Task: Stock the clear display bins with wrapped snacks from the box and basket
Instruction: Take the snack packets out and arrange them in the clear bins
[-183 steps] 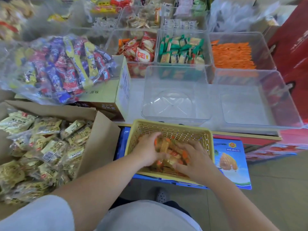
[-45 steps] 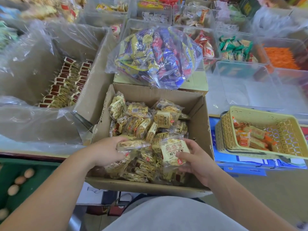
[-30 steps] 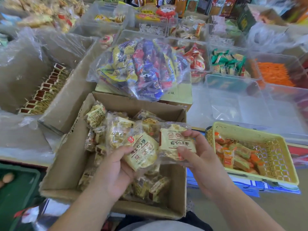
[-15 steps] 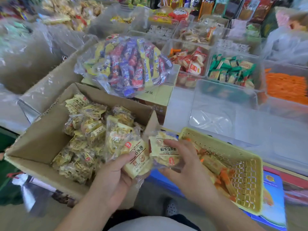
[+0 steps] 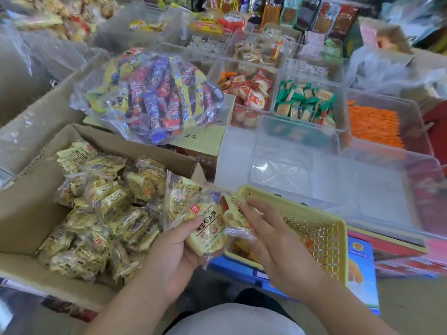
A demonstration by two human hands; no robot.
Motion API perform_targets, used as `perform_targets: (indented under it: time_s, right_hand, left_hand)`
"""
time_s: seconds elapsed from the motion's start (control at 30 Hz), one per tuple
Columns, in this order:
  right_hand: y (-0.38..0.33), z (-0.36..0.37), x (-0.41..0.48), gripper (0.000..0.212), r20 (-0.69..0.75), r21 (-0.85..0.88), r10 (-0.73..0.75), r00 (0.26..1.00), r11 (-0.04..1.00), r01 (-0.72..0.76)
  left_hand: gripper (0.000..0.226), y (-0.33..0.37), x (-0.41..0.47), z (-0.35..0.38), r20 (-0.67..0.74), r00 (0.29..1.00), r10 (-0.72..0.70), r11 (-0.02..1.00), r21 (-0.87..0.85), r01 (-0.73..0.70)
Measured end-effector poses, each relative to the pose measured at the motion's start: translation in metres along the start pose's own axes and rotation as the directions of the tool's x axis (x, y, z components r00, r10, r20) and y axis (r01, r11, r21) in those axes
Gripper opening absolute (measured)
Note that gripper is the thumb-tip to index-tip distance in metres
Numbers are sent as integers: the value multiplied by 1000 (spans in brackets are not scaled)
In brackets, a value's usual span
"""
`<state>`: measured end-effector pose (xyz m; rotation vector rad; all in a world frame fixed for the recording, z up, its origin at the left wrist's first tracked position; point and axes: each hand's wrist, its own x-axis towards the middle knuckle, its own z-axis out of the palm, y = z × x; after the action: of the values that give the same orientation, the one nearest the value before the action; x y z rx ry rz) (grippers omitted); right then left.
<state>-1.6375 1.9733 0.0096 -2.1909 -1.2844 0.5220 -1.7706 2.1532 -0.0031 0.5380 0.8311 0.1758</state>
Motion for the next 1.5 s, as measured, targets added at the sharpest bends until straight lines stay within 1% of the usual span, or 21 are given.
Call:
perform_targets:
  time_s: [0.1, 0.13, 0.23, 0.27, 0.33, 0.43, 0.53, 0.6, 0.67, 0.73, 0.83, 0.97, 1.0, 1.03, 1.1, 1.17, 1.23, 1.33, 1.4, 1.5]
  right_hand:
    - [17, -7, -3, 57, -5, 11, -20, 1000, 1000, 21]
    - [25, -10, -3, 55, -16, 27, -32, 999, 999, 32]
    - [53, -21, 1, 47, -76, 105, -54, 996, 992, 62]
    - [63, -27, 2, 45, -95, 140, -52, 994, 988, 66]
    - [86, -38, 7, 43, -130, 224, -33, 991, 973, 61]
    - [127, -56, 16, 46, -178, 324, 18, 984, 945, 41]
    - [173, -74, 36, 42, -179, 325, 89, 980, 945, -26]
    - [203, -83, 56, 40, -116, 262, 151, 982, 958, -116]
    - [227, -86, 80, 40, 20, 165, 194, 981, 967, -195]
    - [244, -82, 109, 41, 178, 53, 196, 964, 977, -208]
    - [256, -68, 153, 45, 374, -65, 250, 893, 968, -244]
    - [255, -45, 185, 46, 567, -115, 314, 761, 946, -305]
    - [254, -40, 189, 46, 597, -134, 317, 737, 945, -299]
    - [252, -35, 192, 45, 607, -154, 317, 728, 946, -284]
    - [249, -29, 195, 48, 627, -124, 308, 716, 946, -298]
    - [248, -26, 194, 57, 692, -96, 302, 656, 939, -331]
    - [251, -27, 192, 63, 746, -112, 298, 595, 938, -329]
    - [261, -25, 189, 59, 762, -113, 269, 590, 951, -287]
    - [265, -24, 188, 58, 764, -110, 266, 588, 952, -287]
    - [265, -26, 186, 60, 756, -32, 267, 597, 927, -374]
  left_hand:
    - [39, -8, 7, 17, 5, 1000, -11, 1000, 17, 11]
    - [41, -10, 9, 24, 0, 1000, -11, 1000, 28, 11]
    - [31, -20, 16, 48, -4, 1000, -8, 998, 57, 8]
    - [32, -24, 20, 56, -13, 1000, -2, 998, 61, 2]
    - [39, -31, 26, 73, -43, 999, 12, 997, 74, -9]
    - [49, -39, 37, 93, -115, 993, 28, 998, 54, -22]
    - [50, -45, 50, 106, -181, 982, 55, 998, 3, -56]
    - [50, -49, 57, 112, -215, 974, 70, 996, -40, -81]
    - [51, -53, 62, 116, -239, 967, 87, 991, -76, -107]
    - [49, -56, 65, 119, -260, 960, 101, 988, -86, -127]
    - [48, -61, 70, 121, -290, 951, 109, 985, -98, -143]
    - [51, -67, 73, 121, -311, 944, 108, 982, -117, -151]
    - [52, -68, 73, 120, -320, 941, 111, 980, -120, -157]
    - [51, -69, 72, 120, -327, 937, 118, 979, -121, -165]
    - [49, -70, 72, 119, -337, 932, 131, 976, -121, -181]
    - [49, -70, 72, 118, -346, 928, 139, 973, -125, -193]
    - [48, -72, 71, 117, -349, 927, 136, 970, -144, -196]
    - [44, -74, 71, 116, -349, 929, 122, 962, -188, -197]
    - [38, -75, 72, 116, -355, 928, 114, 960, -202, -195]
    - [24, -76, 73, 116, -345, 931, 117, 960, -202, -196]
